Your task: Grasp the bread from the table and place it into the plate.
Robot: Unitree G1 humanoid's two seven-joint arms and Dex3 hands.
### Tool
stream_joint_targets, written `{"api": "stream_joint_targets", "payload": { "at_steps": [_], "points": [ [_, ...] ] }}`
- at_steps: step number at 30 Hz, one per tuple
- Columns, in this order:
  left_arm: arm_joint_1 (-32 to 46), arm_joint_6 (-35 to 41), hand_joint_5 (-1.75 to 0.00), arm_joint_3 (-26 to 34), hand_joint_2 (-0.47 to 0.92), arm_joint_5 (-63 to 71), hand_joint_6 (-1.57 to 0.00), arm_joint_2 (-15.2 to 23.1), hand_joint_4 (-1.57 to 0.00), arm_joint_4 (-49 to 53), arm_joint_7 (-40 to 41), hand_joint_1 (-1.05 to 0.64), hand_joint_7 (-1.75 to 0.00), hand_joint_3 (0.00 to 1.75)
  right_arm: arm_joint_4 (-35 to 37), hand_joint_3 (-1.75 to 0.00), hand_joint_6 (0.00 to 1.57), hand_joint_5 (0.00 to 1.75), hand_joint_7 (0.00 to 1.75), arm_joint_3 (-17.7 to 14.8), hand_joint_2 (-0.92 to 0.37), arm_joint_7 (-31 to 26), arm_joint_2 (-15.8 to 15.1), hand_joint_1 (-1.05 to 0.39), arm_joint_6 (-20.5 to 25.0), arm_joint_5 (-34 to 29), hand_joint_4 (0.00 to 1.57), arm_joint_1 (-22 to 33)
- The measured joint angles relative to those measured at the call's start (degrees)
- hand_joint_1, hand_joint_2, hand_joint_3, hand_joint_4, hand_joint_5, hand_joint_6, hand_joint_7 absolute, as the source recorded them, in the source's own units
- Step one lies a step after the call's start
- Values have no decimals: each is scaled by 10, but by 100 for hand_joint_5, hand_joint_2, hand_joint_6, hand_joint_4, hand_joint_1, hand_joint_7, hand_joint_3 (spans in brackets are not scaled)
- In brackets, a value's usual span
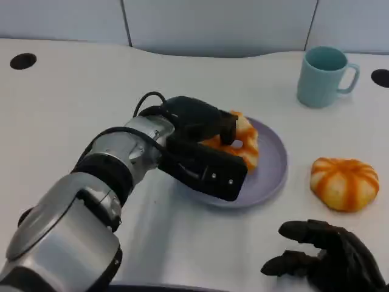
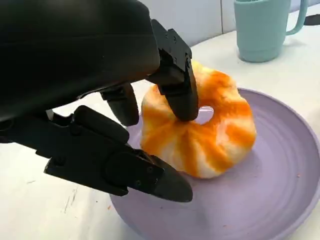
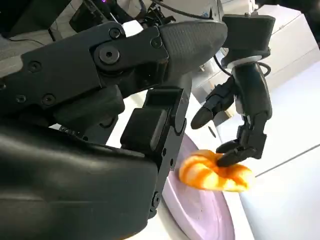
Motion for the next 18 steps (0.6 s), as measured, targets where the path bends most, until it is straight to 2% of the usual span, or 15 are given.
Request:
{"api": "stream_joint_targets", "payload": {
  "at_steps": [7,8,10,12,15,18],
  "points": [
    [0,0,-144,1,92,0,-15,2,-4,0,0,-72,-134,4,0,-19,126,37,0,0,-92,0,0,-70,1,0,117,0],
    [0,0,-139,1,92,0,-17,2,-3,0,0,-71,-124,3,0,-18,126,37,0,0,-92,0,0,-70,1,0,117,0],
    [0,0,-136,3,92,-3,-20,2,-3,0,-1,-71,-113,3,0,-18,126,38,0,0,-92,0,0,-70,1,0,117,0],
    [0,1,-138,9,92,-7,-21,3,-1,-1,-5,-70,-109,3,-1,-19,126,38,0,0,-92,0,0,-70,1,0,117,0],
    [0,-2,-125,21,92,-21,-22,8,-4,-4,-14,-71,-97,4,0,-19,126,38,0,0,-92,0,0,-70,1,0,117,0],
    [0,-12,-122,34,92,-36,-22,18,-6,-11,-19,-71,-92,3,0,-19,126,39,1,0,-92,0,-1,-71,1,0,117,0]
  ]
}}
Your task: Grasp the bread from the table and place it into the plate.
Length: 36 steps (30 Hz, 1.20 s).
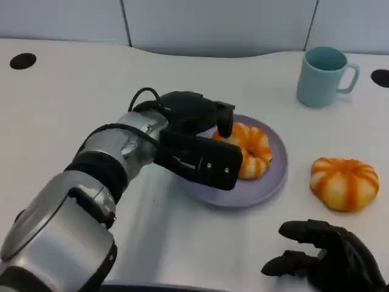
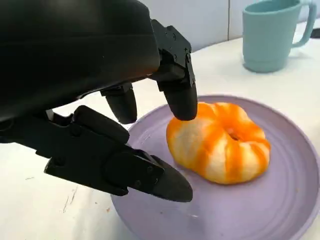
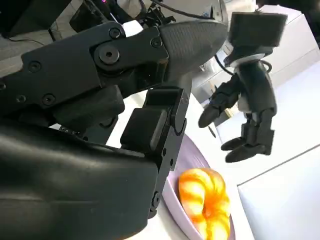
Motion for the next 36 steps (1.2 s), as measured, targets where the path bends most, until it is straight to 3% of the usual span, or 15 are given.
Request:
{"api": "stream_joint_targets", "payload": {
  "at_steps": [4,8,13,26,36],
  "points": [
    [0,-26,-134,28,92,-33,-17,22,-2,-16,-6,-71,-98,7,1,-18,126,39,1,-1,-92,0,-1,-71,0,0,116,-1],
    [3,-52,-131,57,92,-64,-18,44,-7,-31,-24,-71,-95,8,7,-18,126,40,1,-3,-92,0,-5,-71,0,0,116,-5],
    [27,-75,-117,110,92,-131,-27,62,-13,-50,-60,-70,-64,8,14,-18,126,40,1,-6,-92,1,-8,-71,-1,0,115,-11],
    [186,-118,-126,250,92,-326,-27,84,-12,-185,-161,-58,-52,15,43,-19,126,43,1,-20,-92,10,-11,-71,-22,0,114,-26],
    [311,-53,-123,313,92,-467,-32,77,-15,-344,-247,-59,-51,23,50,-18,127,45,1,-21,-92,7,-11,-71,-30,0,113,-30]
  ]
}}
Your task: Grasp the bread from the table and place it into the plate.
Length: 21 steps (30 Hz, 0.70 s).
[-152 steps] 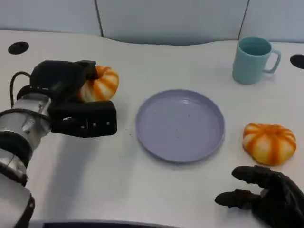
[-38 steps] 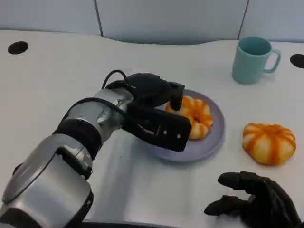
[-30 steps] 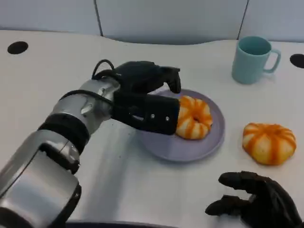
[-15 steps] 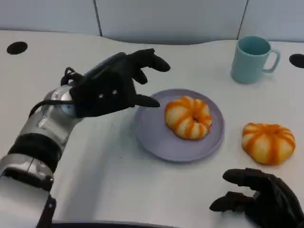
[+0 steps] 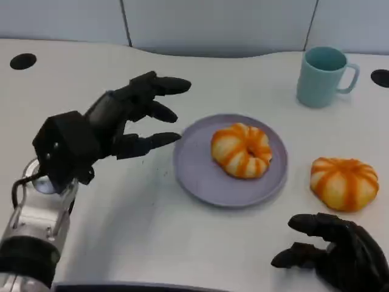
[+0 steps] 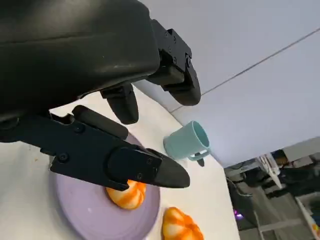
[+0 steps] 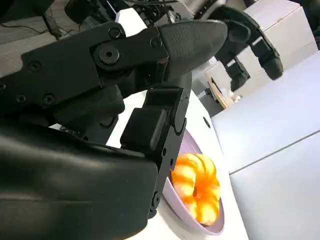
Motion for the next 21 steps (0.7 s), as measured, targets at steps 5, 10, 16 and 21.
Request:
{"api": "stream_joint_targets", "payload": {
  "at_steps": [5,10,16,21],
  "points": [
    [70,22,-123,13,92,-41,-30,0,-17,-75,-18,-59,-58,26,2,-18,126,45,0,0,-92,-2,0,-71,-1,0,112,-1],
    [143,66,-122,19,92,-87,-29,-7,-17,-153,-36,-58,-59,25,8,-18,126,46,0,0,-92,2,0,-71,-2,0,113,-4],
    [221,134,-125,39,92,-167,-36,-31,-22,-221,-49,-57,-62,23,15,-17,124,46,0,0,-92,5,2,-71,-6,0,111,-7],
    [279,158,-130,57,92,-216,-34,-46,-22,-261,-67,-56,-82,22,36,-17,123,46,0,-2,-92,11,4,-71,-29,0,109,-15]
  ]
}}
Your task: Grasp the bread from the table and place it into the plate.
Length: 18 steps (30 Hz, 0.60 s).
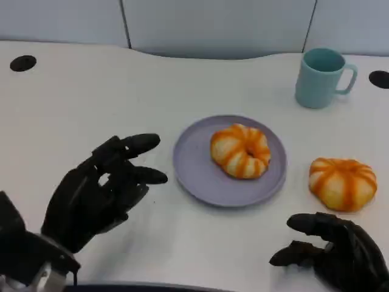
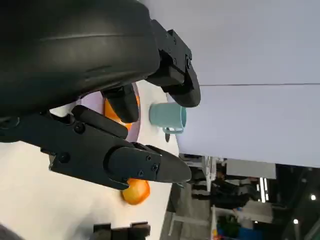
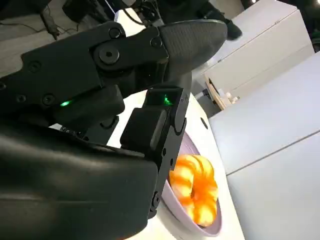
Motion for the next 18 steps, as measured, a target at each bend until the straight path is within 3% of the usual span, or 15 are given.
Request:
{"api": "stream_joint_targets", "payload": {
  "at_steps": [4,12,18],
  "points": [
    [40,16,-139,11,92,-30,-23,-17,-22,-19,-4,-52,-106,24,10,-17,122,47,0,-3,-92,3,0,-71,-6,0,107,-5],
    [95,8,-158,25,92,-44,-7,-60,-11,-31,-5,-52,-125,29,35,-18,120,49,0,-11,-92,14,0,-71,-18,0,106,-19],
    [101,-3,-157,43,92,-52,-10,-84,-10,-15,-16,-51,-123,32,48,-19,120,50,0,-17,-92,22,-1,-71,-27,0,106,-24]
  ]
}}
